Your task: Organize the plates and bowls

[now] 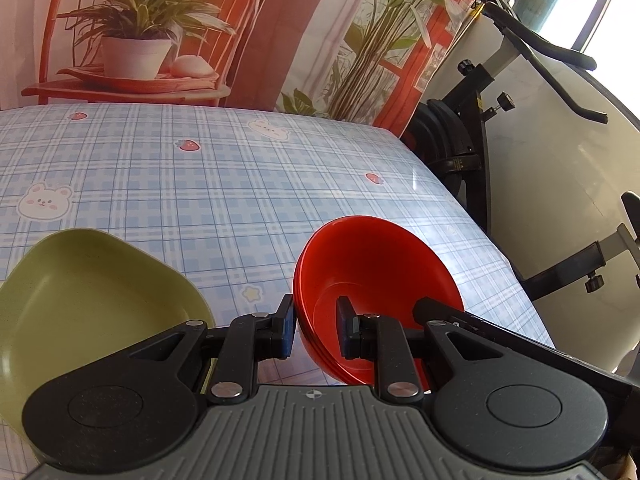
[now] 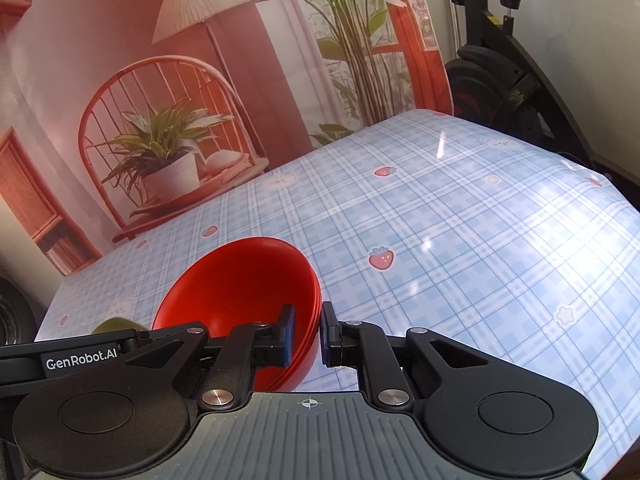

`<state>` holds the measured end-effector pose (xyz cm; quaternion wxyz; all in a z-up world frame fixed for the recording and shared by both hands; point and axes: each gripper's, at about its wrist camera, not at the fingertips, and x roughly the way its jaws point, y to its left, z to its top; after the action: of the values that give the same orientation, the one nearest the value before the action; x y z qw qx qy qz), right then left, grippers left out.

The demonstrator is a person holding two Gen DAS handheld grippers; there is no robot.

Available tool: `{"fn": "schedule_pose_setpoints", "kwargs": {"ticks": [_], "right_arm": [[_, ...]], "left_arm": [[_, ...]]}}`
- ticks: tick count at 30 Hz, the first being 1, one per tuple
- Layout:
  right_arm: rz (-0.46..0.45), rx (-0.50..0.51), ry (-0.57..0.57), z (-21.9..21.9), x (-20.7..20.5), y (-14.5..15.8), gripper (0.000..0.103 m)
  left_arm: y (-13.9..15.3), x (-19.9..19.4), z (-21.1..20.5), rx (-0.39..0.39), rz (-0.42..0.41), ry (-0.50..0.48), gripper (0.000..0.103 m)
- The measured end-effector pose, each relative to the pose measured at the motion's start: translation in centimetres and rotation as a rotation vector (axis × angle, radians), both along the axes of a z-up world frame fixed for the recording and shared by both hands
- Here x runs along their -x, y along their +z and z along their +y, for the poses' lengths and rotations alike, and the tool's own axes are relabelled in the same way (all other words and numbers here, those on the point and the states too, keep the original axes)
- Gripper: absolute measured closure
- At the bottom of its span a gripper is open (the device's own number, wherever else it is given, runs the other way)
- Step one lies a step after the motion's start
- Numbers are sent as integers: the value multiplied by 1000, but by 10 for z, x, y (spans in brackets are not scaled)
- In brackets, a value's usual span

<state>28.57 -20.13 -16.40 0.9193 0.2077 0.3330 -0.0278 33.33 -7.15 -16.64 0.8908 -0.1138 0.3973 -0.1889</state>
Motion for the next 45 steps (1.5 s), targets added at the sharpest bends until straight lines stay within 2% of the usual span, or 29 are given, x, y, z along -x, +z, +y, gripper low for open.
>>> {"fn": "schedule_pose_setpoints", "kwargs": {"ticks": [14,27,37,45], "right_arm": [[-35,43,46,32,8,34,91],[-23,36,164,83,-7,48,91],[-30,103,276,133,-18,46,91],[-9,165,329,158,-29,30,91]], "left_arm": [[28,21,27,-8,-74,15,81],[40,44,88,28,-106,93,81],[31,53,120,10,-78,180,81],[18,46,134,7,-34,213,81]]}}
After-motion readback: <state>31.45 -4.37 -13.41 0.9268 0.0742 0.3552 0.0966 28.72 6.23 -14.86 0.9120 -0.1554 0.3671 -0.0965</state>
